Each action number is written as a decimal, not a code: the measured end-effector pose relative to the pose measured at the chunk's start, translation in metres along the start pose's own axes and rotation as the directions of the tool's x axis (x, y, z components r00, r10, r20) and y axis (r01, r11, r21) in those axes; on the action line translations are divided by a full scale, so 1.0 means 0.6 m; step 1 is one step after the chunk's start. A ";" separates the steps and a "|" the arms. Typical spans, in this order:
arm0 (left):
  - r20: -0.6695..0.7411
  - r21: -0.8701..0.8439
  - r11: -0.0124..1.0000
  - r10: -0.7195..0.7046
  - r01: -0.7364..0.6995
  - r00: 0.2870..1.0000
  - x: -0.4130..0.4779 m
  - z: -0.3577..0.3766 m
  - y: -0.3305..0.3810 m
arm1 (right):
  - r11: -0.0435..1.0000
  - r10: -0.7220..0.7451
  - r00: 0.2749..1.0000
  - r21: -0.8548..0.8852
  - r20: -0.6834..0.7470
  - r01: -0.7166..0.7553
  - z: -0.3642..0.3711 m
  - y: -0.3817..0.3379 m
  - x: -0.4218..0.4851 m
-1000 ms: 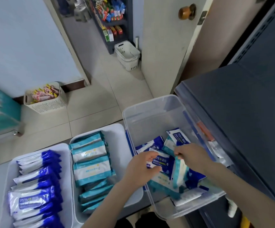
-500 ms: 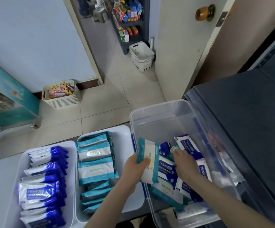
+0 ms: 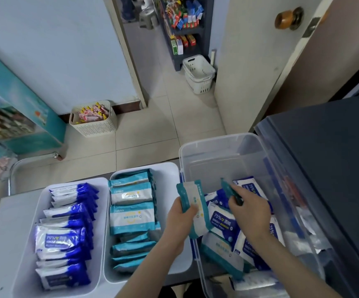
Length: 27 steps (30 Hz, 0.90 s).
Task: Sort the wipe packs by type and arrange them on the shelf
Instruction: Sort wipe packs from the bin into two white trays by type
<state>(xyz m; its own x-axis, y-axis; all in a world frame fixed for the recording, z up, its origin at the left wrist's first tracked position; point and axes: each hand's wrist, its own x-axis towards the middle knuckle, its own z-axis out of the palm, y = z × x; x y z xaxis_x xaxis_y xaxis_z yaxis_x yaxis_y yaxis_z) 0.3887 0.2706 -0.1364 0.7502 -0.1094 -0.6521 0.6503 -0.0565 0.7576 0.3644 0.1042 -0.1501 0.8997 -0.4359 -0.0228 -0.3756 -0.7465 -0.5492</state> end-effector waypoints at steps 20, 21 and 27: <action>-0.022 -0.226 0.972 -0.077 0.070 0.997 -0.028 0.013 -0.014 | 0.741 0.099 0.877 0.554 0.470 -0.380 0.022 -0.075 -0.081; -0.018 -0.208 0.976 -0.067 0.062 0.998 -0.026 0.005 -0.014 | 0.718 0.100 0.874 0.574 0.475 -0.394 0.017 -0.070 -0.080; 0.124 0.271 0.927 0.231 -0.257 0.965 0.000 -0.062 0.020 | 0.971 -0.113 0.805 0.237 0.583 -0.036 -0.025 -0.029 -0.054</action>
<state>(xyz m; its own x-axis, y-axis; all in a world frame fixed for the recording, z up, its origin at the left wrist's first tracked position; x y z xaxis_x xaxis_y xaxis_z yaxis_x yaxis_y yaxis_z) 0.4009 0.3069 -0.1281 0.8595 -0.2414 -0.4505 0.3777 -0.2937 0.8781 0.3383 0.1235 -0.1272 0.8959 0.0262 -0.4435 -0.3444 -0.5898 -0.7305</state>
